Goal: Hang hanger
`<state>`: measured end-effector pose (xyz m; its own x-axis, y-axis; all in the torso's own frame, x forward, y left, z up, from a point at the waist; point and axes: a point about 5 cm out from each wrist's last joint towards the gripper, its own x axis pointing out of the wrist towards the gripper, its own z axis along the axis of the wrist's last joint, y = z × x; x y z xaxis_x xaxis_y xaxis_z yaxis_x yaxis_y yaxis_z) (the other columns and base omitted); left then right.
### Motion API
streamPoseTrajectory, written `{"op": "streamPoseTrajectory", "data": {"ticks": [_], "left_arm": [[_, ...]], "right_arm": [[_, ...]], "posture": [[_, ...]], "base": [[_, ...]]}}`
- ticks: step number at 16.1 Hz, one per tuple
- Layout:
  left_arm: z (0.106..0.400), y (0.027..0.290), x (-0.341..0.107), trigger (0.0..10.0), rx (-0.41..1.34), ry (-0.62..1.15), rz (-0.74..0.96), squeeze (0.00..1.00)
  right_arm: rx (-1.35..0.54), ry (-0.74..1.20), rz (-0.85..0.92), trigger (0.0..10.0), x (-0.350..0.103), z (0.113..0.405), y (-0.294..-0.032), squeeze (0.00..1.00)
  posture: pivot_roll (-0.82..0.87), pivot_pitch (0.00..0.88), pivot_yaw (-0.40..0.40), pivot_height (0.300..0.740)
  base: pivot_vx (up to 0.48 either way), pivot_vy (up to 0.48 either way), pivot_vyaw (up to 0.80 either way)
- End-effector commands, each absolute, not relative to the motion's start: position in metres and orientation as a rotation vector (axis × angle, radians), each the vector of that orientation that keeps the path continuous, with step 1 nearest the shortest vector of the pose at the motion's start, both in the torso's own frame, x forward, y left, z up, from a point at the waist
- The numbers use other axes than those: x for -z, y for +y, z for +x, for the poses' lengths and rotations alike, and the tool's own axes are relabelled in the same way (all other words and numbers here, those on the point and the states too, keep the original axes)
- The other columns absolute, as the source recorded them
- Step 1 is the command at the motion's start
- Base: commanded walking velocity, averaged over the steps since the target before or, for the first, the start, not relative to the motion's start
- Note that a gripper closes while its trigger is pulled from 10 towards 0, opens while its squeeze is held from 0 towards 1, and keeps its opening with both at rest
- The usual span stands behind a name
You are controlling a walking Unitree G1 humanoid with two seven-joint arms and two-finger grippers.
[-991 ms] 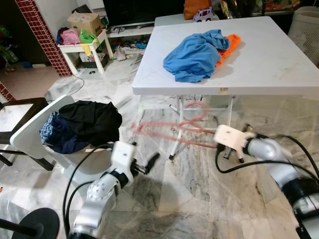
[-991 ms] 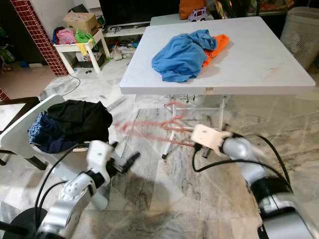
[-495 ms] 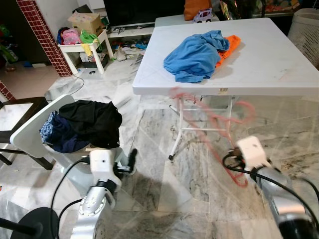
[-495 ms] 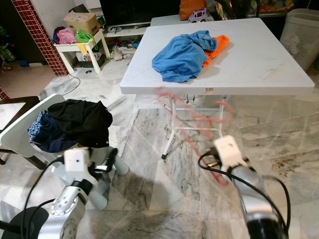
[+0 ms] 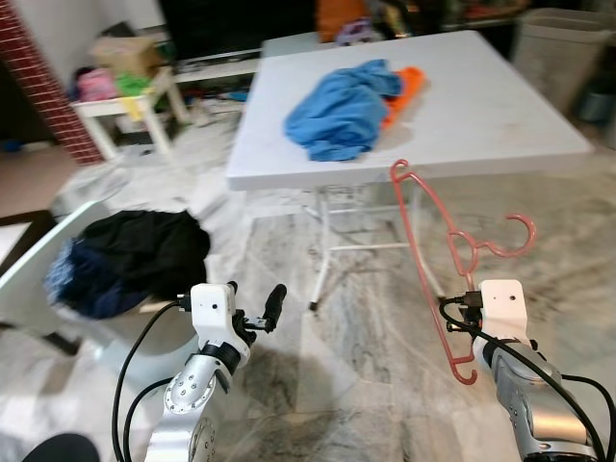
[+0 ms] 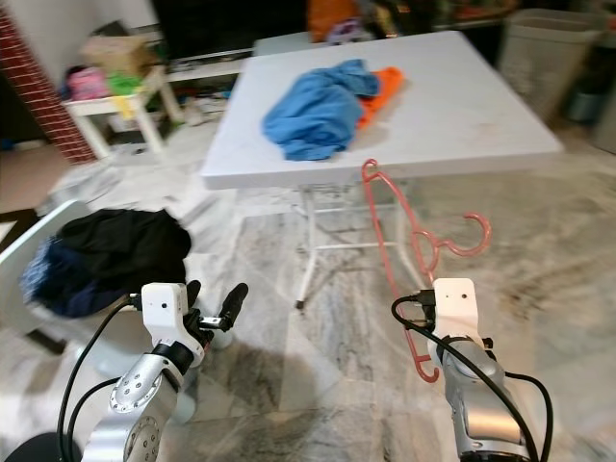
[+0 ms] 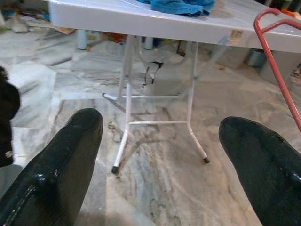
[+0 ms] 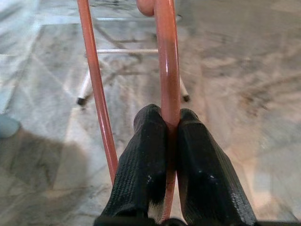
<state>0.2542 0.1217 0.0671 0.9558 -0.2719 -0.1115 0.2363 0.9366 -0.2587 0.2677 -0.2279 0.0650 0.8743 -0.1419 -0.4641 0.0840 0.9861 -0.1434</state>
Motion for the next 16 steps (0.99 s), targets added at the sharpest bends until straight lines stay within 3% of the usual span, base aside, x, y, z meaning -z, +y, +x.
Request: {"op": "streamPoseTrajectory", "data": {"ticks": [1,12,16], "left_arm": [[0.255,0.124,-0.069,10.0,0.266,0.147,-0.245,0.0],[0.249,0.111,-0.062,10.0,0.394,0.235,-0.282,0.0],[0.247,0.109,-0.06,10.0,0.409,0.25,-0.286,0.0]], "right_arm": [[0.111,0.437,-0.118,10.0,-0.081,0.277,-0.221,0.0],[0.197,0.475,-0.128,10.0,-0.08,0.278,-0.227,0.0],[0.201,0.485,-0.119,10.0,-0.079,0.278,-0.228,0.0]], "posture": [[-0.16,0.0,0.115,0.74],[-0.16,0.0,0.111,0.74],[-0.16,0.0,0.103,0.74]], "base": [[0.259,0.0,-0.77],[0.257,0.0,-0.77],[0.0,0.0,-0.76]]}}
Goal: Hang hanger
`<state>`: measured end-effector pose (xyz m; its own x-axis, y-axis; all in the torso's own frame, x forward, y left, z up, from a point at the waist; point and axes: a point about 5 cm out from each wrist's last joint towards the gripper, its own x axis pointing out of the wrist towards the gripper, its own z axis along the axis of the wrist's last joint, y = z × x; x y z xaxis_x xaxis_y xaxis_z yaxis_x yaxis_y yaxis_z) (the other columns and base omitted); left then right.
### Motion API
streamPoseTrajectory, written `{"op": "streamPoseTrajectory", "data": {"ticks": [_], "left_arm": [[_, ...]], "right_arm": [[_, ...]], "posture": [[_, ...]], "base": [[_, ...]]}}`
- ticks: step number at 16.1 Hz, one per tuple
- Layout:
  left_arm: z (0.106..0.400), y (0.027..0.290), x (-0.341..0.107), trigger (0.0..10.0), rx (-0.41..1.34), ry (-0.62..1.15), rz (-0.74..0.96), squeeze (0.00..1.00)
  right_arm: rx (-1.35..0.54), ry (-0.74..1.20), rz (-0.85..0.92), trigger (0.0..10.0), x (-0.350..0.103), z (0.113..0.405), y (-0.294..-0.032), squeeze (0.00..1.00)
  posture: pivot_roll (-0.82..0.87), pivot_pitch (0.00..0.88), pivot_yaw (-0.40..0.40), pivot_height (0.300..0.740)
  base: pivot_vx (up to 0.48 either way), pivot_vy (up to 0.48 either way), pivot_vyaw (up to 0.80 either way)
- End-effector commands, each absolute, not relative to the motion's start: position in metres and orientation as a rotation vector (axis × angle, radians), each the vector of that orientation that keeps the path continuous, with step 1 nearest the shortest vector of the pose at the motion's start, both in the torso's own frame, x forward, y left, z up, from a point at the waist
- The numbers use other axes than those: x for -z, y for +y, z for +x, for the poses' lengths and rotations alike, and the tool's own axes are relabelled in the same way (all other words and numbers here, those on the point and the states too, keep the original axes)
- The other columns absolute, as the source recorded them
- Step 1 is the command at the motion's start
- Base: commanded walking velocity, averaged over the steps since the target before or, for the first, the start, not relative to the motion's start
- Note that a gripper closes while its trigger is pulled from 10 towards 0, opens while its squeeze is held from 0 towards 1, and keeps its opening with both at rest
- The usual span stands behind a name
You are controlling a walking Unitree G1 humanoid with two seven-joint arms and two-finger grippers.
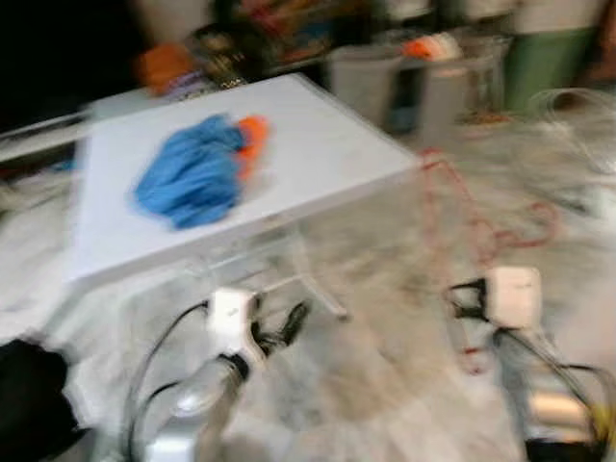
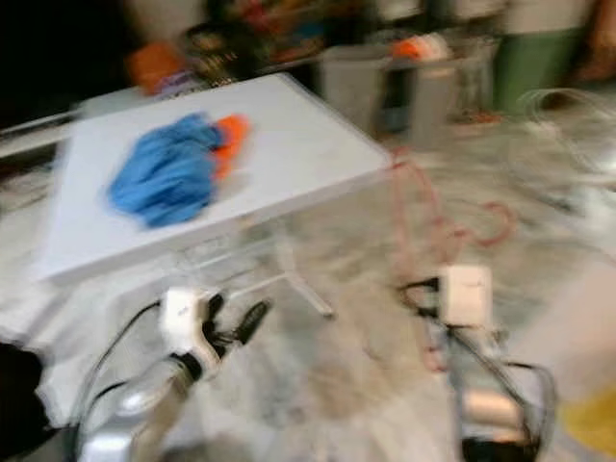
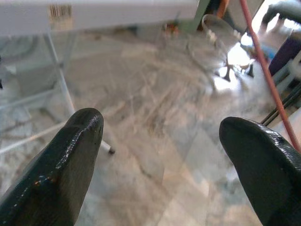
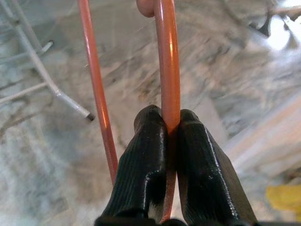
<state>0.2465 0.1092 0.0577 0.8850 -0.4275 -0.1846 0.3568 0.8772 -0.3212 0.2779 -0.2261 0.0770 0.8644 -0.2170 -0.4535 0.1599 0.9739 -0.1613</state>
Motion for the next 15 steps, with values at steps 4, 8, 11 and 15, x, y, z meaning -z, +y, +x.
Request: {"op": "streamPoseTrajectory", "data": {"ticks": [4,8,11,15], "left_arm": [[0.2456,0.1064,-0.057,10.0,0.435,0.273,-0.293,0.0],[0.2454,0.1045,-0.0556,10.0,0.465,0.289,-0.293,0.0],[0.246,0.1022,-0.0543,10.0,0.479,0.299,-0.298,0.0],[0.2458,0.1017,-0.0542,10.0,0.485,0.301,-0.301,0.0]], "right_arm": [[0.205,0.491,-0.116,10.0,-0.0798,0.2802,-0.2279,0.0],[0.211,0.489,-0.112,10.0,-0.0803,0.2804,-0.2268,0.0],[0.218,0.489,-0.112,10.0,-0.0804,0.2801,-0.2287,0.0],[0.222,0.488,-0.112,10.0,-0.0807,0.28,-0.2292,0.0]], "posture": [[-0.17,0.0,0.1,0.74],[-0.17,0.0,0.101,0.74],[-0.18,0.0,0.103,0.74],[-0.18,0.0,0.103,0.74]], "base": [[0.0,0.0,-0.76],[0.0,0.0,-0.76],[0.086,0.0,-0.76],[0.266,0.0,-0.76]]}}
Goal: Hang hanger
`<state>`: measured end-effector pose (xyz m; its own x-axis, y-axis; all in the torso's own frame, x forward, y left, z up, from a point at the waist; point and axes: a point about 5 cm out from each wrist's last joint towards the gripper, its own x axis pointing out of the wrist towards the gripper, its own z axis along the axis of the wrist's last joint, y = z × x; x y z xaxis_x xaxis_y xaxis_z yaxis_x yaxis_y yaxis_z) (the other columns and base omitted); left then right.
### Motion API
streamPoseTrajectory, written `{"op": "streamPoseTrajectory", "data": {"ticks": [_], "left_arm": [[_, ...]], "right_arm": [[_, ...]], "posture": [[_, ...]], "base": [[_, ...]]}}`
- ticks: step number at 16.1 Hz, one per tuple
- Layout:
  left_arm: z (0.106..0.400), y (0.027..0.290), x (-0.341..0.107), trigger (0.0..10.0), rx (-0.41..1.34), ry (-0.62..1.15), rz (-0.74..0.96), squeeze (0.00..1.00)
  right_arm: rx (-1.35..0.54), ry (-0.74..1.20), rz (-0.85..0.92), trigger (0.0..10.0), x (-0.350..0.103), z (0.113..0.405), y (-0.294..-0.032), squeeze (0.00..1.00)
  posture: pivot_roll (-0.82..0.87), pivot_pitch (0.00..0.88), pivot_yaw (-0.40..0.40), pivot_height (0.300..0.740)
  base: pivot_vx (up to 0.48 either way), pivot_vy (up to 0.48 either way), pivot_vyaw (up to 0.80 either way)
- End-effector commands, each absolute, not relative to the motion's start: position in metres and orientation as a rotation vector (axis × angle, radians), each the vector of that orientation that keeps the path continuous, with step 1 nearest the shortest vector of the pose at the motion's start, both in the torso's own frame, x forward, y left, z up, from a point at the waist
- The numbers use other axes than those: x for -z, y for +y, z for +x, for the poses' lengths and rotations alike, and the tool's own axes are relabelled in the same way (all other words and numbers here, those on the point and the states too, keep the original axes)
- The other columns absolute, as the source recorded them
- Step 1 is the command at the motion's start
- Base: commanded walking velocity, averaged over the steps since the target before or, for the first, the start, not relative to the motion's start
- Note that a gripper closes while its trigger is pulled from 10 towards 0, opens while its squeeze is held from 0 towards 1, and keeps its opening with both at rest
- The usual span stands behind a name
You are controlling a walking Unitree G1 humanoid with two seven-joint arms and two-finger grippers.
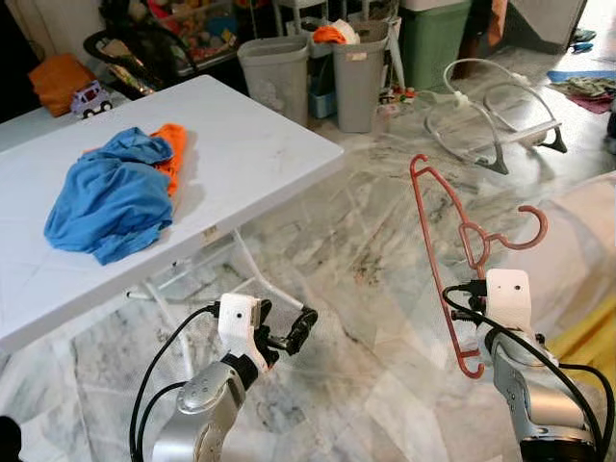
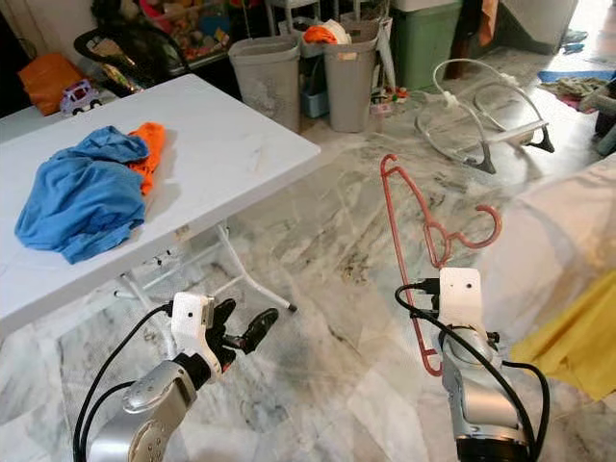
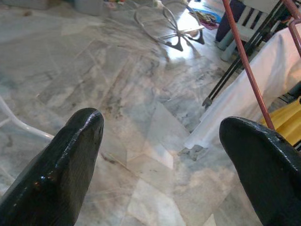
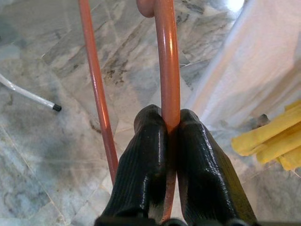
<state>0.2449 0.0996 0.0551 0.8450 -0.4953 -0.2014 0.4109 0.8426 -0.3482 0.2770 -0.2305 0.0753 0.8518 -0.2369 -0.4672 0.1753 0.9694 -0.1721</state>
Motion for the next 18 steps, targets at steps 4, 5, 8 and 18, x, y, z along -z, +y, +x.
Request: {"op": "streamPoseTrajectory", "data": {"ticks": [4,5,8,18], "left_arm": [[0.246,0.1014,-0.0541,10.0,0.487,0.301,-0.301,0.0],[0.2462,0.1009,-0.0542,10.0,0.49,0.301,-0.302,0.0],[0.2461,0.101,-0.0542,10.0,0.492,0.301,-0.302,0.0],[0.2457,0.1011,-0.0532,10.0,0.503,0.308,-0.3,0.0]], "right_arm": [[0.222,0.488,-0.112,10.0,-0.0804,0.2802,-0.2292,0.0],[0.22,0.489,-0.112,10.0,-0.0801,0.2807,-0.2287,0.0],[0.217,0.487,-0.11,10.0,-0.0807,0.2812,-0.2274,0.0],[0.218,0.487,-0.107,10.0,-0.0804,0.282,-0.227,0.0]], "posture": [[-0.18,0.0,0.102,0.74],[-0.18,0.0,0.102,0.74],[-0.18,0.0,0.102,0.74],[-0.17,0.0,0.1,0.74]], "base": [[0.275,0.0,-0.76],[0.285,0.0,-0.76],[0.33,0.0,-0.76],[0.33,0.0,-0.76]]}}
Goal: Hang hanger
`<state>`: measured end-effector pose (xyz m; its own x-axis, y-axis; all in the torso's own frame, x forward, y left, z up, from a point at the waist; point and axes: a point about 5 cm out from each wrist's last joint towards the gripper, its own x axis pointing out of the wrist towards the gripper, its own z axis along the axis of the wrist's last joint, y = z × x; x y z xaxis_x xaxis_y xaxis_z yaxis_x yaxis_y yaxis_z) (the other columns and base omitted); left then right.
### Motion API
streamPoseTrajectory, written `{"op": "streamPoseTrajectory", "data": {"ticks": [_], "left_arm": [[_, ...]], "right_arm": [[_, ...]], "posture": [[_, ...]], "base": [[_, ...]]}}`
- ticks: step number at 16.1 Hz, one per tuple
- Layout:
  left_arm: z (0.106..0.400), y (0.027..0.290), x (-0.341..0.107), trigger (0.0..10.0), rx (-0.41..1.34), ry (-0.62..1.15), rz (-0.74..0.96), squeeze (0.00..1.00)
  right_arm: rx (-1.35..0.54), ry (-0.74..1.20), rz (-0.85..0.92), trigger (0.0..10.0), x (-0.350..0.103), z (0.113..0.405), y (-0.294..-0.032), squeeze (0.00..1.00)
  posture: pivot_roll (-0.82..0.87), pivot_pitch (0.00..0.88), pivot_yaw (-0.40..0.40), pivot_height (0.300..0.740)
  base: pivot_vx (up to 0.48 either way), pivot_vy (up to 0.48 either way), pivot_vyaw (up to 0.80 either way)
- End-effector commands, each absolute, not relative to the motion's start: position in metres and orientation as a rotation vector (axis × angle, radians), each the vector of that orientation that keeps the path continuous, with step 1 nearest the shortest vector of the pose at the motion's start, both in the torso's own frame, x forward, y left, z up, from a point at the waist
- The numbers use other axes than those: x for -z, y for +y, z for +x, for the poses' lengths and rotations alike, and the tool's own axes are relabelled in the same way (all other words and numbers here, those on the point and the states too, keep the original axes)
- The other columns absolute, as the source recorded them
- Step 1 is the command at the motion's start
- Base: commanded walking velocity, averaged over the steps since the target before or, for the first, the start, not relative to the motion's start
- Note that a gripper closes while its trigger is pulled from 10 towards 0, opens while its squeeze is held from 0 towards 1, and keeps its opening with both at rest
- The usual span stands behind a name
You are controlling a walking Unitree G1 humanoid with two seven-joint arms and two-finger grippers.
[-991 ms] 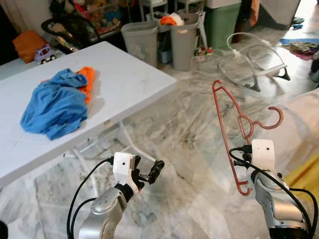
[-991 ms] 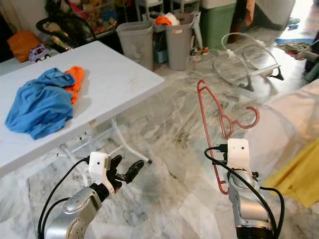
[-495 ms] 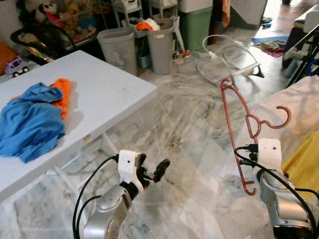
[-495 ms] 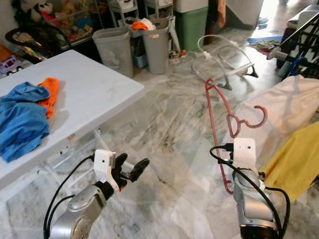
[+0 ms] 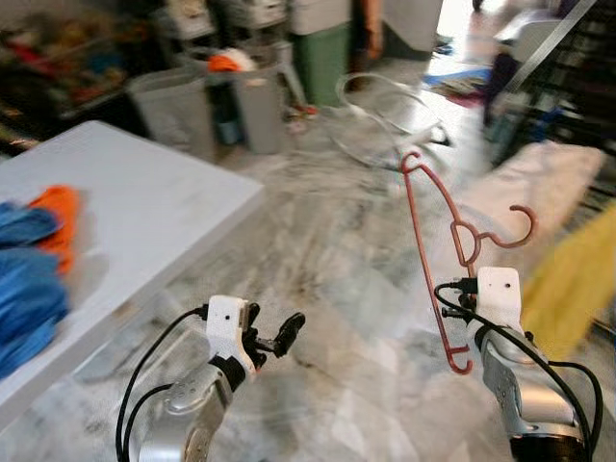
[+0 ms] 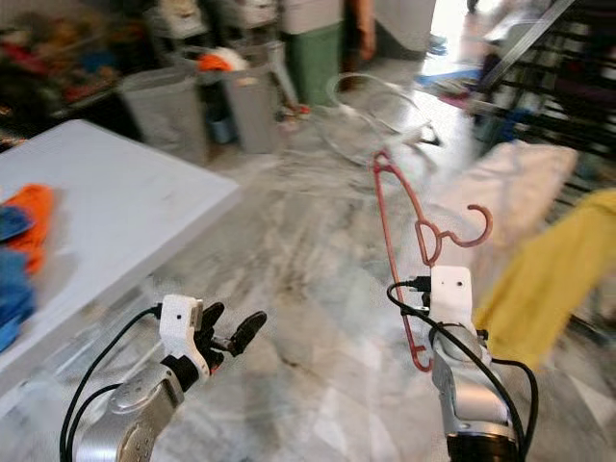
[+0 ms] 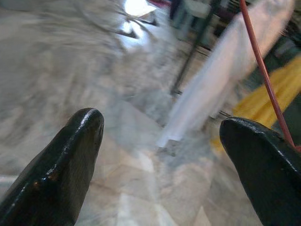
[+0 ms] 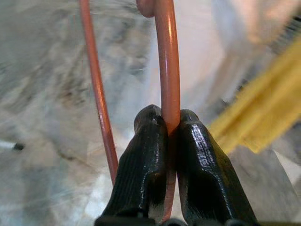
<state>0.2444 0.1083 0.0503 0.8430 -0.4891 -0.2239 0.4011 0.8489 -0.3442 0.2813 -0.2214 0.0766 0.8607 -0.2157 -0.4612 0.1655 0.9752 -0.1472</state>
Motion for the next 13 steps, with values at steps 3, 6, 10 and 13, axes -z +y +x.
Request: {"op": "streamPoseTrajectory", "data": {"ticks": [3,6,10,13], "left_arm": [[0.2457,0.1011,-0.0525,10.0,0.507,0.312,-0.299,0.0],[0.2457,0.1006,-0.0523,10.0,0.51,0.314,-0.299,0.0],[0.2458,0.1006,-0.0513,10.0,0.514,0.318,-0.298,0.0],[0.2459,0.1001,-0.051,10.0,0.52,0.319,-0.298,0.0]], "right_arm": [[0.22,0.487,-0.11,10.0,-0.08,0.2822,-0.2271,0.0],[0.222,0.488,-0.112,10.0,-0.0798,0.2821,-0.2277,0.0],[0.24,0.496,-0.124,10.0,-0.0789,0.2813,-0.2292,0.0],[0.276,0.51,-0.149,10.0,-0.0771,0.2798,-0.2343,0.0]], "posture": [[-0.18,0.0,0.102,0.74],[-0.18,0.0,0.102,0.74],[-0.18,0.0,0.103,0.74],[-0.18,0.0,0.103,0.74]], "base": [[0.334,0.0,-0.76],[0.334,0.0,-0.76],[0.334,0.0,-0.76],[0.334,0.0,-0.76]]}}
